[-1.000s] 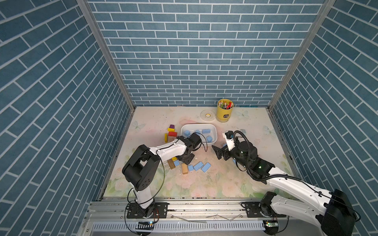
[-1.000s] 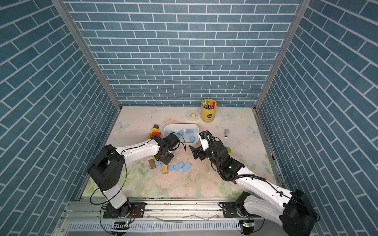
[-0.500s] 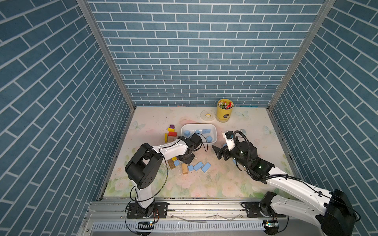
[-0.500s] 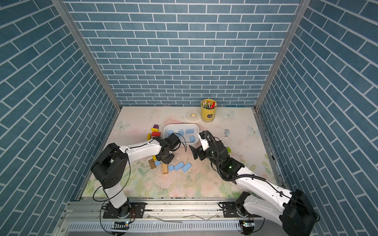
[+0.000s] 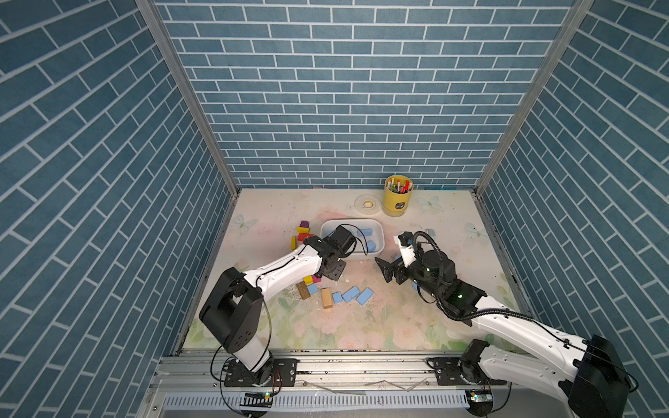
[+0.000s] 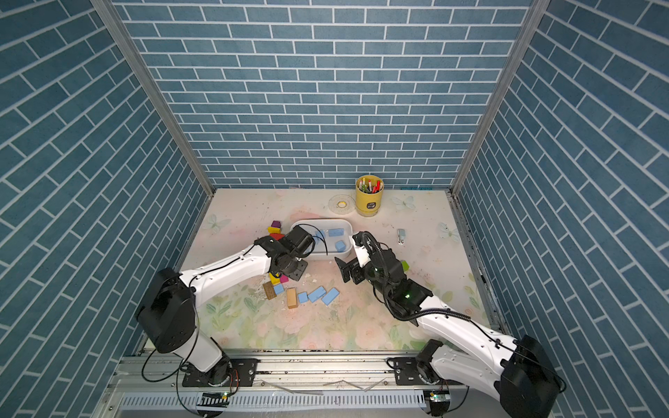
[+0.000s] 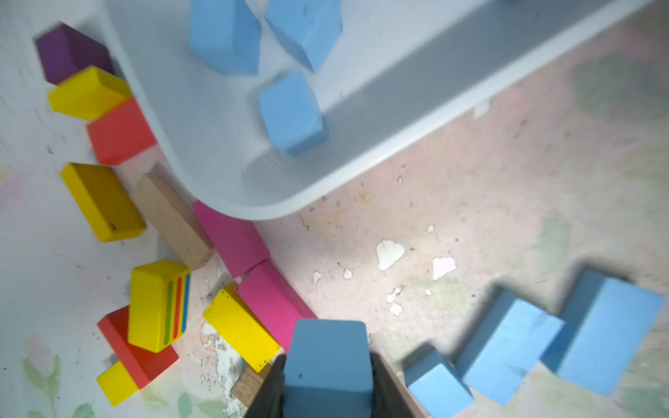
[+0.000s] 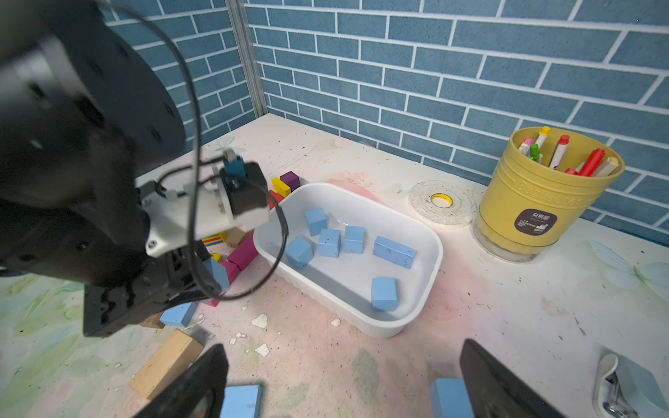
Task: Pick out the blue building blocks
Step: Pick up the building block from the center of the board, then place the building block in the storage box.
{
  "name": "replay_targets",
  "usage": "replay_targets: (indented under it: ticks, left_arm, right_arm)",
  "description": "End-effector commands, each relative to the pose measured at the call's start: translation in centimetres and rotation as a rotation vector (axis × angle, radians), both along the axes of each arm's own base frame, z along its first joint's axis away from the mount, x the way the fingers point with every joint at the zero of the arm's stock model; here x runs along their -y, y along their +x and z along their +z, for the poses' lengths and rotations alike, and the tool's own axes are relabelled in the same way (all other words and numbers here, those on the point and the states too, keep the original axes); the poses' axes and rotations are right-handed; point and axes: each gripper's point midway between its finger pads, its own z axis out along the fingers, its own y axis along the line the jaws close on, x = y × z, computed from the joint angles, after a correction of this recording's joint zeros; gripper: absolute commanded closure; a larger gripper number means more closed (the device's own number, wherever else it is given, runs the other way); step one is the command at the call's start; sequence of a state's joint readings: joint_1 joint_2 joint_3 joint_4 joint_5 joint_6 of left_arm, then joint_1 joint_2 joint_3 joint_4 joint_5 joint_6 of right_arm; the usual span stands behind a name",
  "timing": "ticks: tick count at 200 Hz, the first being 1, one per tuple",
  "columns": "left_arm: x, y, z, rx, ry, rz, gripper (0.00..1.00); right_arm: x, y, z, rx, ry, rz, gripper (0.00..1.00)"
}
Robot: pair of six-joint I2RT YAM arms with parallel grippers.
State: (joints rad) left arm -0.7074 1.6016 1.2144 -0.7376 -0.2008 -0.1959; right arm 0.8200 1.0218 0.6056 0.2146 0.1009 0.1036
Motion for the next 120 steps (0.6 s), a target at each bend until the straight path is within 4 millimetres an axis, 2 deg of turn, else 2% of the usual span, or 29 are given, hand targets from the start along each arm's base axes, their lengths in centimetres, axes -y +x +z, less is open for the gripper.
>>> replay_targets:
  ticks: [1, 15, 48, 120]
  left_arm:
    - [1.0, 0.8, 2.7, 0.042, -0.061, 0.029, 0.89]
    - [2.0, 1.5, 3.8, 0.060, -0.100, 0.026, 0.89]
    - [4.5, 3.5, 4.7, 0.057, -0.153, 0.032, 0.89]
    - [10.4, 7.8, 2.2, -0.015, -0.279, 0.082, 0.90]
  right_arm:
    - [0.1, -0.1, 0.8, 0.037, 0.005, 0.004, 0.01]
    - [0.2, -0.1, 0.8, 0.039, 0.005, 0.001, 0.01]
    - [0.5, 0.0, 0.9, 0.049, 0.008, -0.016, 0.01]
    - [2.2, 0.6, 1.6, 0.091, 0.020, -0.104, 0.01]
